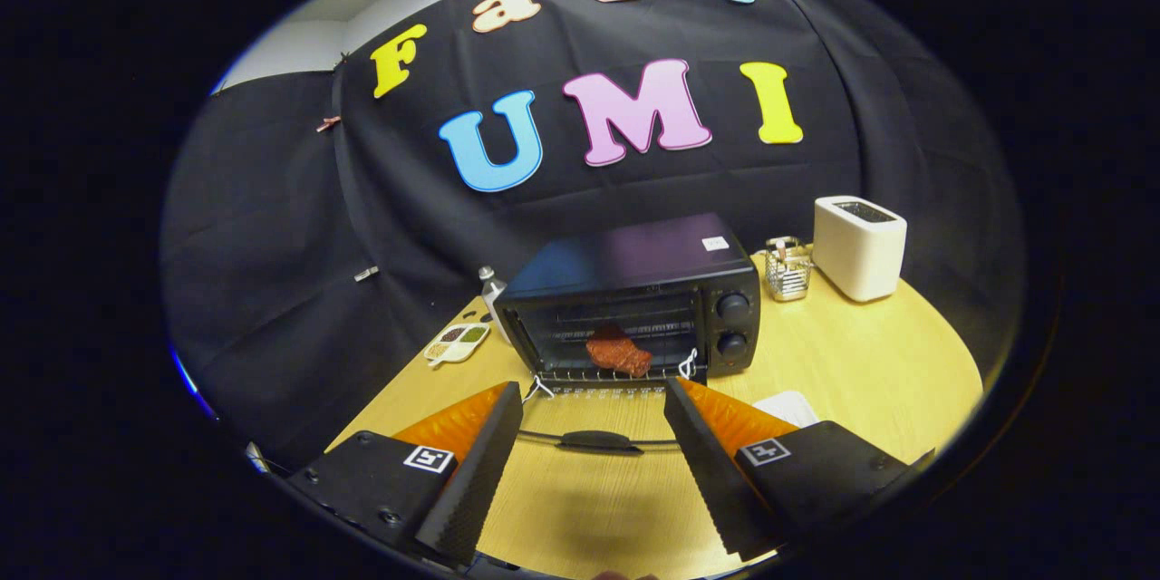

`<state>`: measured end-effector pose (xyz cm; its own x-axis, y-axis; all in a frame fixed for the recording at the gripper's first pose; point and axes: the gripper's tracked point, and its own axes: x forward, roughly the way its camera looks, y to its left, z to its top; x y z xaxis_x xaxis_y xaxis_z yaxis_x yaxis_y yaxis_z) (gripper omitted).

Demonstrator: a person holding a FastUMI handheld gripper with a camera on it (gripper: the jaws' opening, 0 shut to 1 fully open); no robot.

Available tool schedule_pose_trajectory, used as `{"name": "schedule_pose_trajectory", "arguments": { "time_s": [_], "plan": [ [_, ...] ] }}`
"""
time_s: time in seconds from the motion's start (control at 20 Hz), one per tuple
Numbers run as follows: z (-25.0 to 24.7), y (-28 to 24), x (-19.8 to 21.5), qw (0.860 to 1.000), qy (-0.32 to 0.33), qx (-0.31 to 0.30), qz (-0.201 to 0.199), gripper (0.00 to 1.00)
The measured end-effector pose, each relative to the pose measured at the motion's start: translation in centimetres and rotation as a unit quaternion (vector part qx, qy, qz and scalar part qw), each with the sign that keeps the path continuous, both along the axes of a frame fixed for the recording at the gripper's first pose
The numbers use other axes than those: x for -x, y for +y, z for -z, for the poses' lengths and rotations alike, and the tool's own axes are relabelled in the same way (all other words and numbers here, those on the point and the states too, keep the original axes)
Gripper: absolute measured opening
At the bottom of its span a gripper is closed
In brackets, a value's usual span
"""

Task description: Open the toaster oven, put the food inside, and close the toaster oven door.

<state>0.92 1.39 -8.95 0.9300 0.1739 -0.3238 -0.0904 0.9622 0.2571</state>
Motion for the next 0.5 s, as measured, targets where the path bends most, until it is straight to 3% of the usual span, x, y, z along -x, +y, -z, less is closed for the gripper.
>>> {"name": "schedule_pose_trajectory", "arguments": {
  "time_s": [0.35, 0.5],
  "plan": [
    [-4.1, -3.1, 2.1, 0.993, -0.065, 0.092, 0.022, 0.98],
    [-6.3, -3.5, 2.5, 0.991, -0.087, 0.098, 0.029, 0.98]
  ]
}}
